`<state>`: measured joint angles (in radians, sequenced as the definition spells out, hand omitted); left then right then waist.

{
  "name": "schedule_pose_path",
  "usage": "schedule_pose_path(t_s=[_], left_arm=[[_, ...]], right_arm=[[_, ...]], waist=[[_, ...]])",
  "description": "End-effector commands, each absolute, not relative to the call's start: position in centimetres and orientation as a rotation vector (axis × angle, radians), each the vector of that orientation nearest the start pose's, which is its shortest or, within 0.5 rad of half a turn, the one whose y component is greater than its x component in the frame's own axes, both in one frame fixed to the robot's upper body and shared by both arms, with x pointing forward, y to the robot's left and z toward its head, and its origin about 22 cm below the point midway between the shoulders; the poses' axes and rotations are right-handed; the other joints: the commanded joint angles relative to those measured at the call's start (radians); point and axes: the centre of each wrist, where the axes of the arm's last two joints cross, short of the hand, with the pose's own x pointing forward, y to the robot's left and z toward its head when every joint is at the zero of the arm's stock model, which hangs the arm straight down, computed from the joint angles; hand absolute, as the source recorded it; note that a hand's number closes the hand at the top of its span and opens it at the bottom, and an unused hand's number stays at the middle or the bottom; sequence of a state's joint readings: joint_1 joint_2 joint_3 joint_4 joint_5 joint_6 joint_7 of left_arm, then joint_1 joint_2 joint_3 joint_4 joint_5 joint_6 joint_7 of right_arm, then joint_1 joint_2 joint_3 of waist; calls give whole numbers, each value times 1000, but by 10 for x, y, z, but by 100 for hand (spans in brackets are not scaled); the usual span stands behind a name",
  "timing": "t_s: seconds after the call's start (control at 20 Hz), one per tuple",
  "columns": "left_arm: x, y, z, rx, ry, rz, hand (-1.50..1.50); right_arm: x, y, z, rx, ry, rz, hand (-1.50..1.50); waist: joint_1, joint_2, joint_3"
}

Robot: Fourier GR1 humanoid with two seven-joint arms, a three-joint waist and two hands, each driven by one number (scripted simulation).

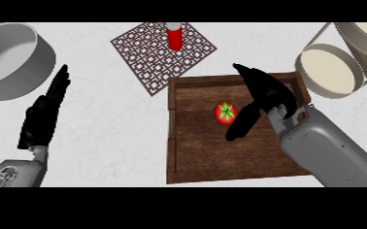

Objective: Pick the tomato from the tray and place it in the tiered basket

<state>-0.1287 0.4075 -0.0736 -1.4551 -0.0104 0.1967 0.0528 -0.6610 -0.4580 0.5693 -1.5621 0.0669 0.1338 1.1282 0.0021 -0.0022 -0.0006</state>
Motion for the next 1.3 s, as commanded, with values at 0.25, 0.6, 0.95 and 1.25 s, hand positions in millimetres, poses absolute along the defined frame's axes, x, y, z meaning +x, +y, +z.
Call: schedule_pose_path(t_s=[0.25, 0.6, 0.95, 1.25], left_arm=[[268, 301, 31, 429, -1515, -229, 0], [287, 294, 26, 417, -1533, -233, 0], [267, 289, 36, 438, -1548, -226, 0], [286, 283, 14, 426, -1531, -221, 0]], right_arm=[[326, -131, 137, -599, -708, 931, -150], [318, -130, 99, -587, -690, 940, -150], [318, -114, 81, -545, -685, 955, -150], [327, -110, 71, -516, -659, 958, -150]], waist=[[5, 1, 0], [-3, 3, 0], [4, 2, 1], [-3, 3, 0]])
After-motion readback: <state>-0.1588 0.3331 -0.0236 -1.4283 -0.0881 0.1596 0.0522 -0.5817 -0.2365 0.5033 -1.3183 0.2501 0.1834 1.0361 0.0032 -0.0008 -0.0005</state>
